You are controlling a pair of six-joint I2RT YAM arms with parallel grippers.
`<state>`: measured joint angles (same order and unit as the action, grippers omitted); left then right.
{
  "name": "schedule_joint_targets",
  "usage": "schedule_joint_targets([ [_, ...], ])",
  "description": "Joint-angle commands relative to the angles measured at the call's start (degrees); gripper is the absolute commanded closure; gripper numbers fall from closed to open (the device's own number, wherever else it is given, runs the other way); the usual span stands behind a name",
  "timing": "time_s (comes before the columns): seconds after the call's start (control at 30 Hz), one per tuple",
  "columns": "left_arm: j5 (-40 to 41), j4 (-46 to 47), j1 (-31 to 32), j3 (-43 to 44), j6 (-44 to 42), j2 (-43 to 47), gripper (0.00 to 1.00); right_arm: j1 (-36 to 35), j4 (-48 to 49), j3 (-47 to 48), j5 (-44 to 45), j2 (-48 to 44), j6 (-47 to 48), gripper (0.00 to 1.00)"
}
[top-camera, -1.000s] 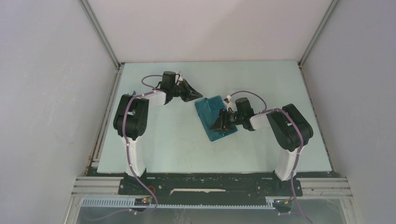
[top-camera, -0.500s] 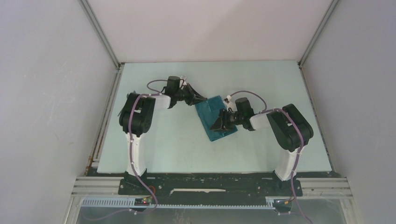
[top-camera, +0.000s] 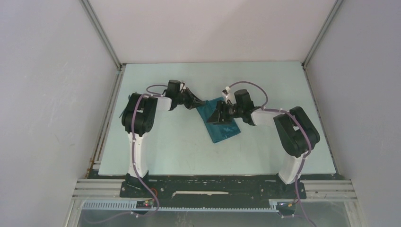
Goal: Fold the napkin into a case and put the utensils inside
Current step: Smooth out the 2/3-rectangle-folded napkin at the center of the board.
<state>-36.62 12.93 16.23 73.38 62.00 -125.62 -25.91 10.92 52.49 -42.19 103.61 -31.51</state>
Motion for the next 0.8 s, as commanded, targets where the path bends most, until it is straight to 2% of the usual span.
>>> schedule_joint_targets([
  [0.0,0.50,0.90,-0.23,0.11,-0.13,-0.48,0.99,-2.21,9.80,6.57,-3.82,5.85,-6.86,0.27],
  [0.17,0.13,1.14,-0.10,0.71,0.10,-1.25,1.00,-2.92,14.11,16.80,-7.45,16.34,-12.51,0.21],
  [0.33,-0.58,1.03,0.12,2.15,0.21,-2.62,1.00,-2.71,12.63,21.89,-8.96,21.40,-12.28,0.20],
  [0.53,-0.82,0.88,0.47,3.19,1.04,-4.14,1.00,-2.13,12.19,19.36,-10.43,22.47,-11.54,0.23],
  [0.77,-0.66,-1.26,0.53,4.56,0.65,-5.40,1.00,-2.25,13.43,9.68,-11.65,16.46,-10.88,0.24],
])
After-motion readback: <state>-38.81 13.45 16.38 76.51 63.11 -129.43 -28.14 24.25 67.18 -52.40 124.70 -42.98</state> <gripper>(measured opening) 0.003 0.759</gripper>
